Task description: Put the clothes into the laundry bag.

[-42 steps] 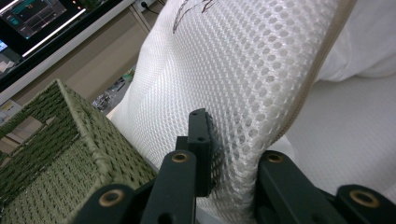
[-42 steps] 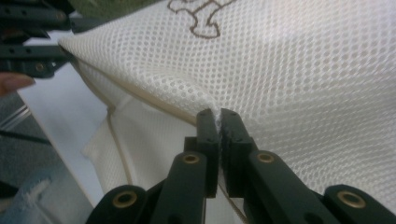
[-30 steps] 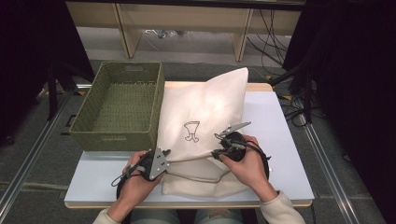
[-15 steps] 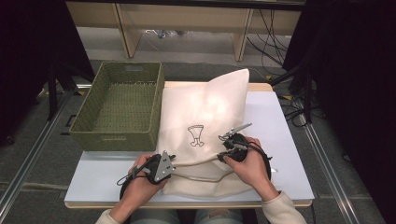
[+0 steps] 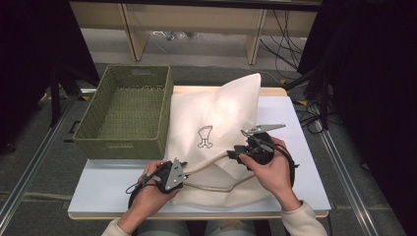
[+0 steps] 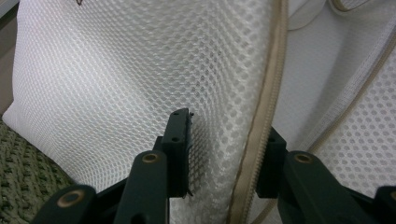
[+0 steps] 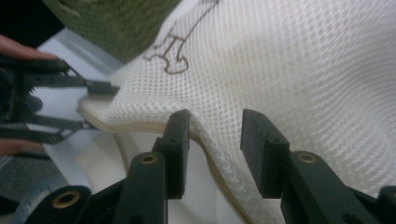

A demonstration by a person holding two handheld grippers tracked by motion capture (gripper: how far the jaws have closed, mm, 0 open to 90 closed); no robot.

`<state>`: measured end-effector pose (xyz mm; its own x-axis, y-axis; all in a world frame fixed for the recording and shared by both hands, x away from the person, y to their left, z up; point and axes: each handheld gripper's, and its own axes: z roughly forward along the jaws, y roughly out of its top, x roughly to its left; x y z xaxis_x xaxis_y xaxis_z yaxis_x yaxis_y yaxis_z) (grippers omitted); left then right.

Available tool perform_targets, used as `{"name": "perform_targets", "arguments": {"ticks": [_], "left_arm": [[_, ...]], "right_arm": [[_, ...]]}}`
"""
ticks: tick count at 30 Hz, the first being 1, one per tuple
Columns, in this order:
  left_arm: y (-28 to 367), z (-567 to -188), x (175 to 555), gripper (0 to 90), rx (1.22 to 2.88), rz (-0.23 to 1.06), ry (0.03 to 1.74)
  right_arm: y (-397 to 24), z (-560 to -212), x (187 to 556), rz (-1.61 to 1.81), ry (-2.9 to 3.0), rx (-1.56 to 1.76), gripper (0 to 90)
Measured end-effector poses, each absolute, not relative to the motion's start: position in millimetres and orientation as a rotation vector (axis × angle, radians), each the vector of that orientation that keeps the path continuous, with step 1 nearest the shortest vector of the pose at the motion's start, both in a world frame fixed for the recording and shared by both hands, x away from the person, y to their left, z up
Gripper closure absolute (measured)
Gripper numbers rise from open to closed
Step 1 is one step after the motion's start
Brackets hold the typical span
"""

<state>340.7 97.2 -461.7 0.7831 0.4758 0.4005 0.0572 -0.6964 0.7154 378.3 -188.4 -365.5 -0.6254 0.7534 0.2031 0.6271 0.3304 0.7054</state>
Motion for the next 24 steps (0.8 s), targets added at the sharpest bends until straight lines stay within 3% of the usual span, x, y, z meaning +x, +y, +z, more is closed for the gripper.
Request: {"name": "perform_targets", "arguments": {"ticks": [14,24], "left_arm": [[98,-464,341,59.8,2.26,0.715,0.428],[114,-444,328,45.4,2.092,0.557,0.498]], "right_arm": [[-199,-358,378,1.209,2.376,1.302,62.4],[-205,-362,383,1.186,2.306,1.32,60.5]]}}
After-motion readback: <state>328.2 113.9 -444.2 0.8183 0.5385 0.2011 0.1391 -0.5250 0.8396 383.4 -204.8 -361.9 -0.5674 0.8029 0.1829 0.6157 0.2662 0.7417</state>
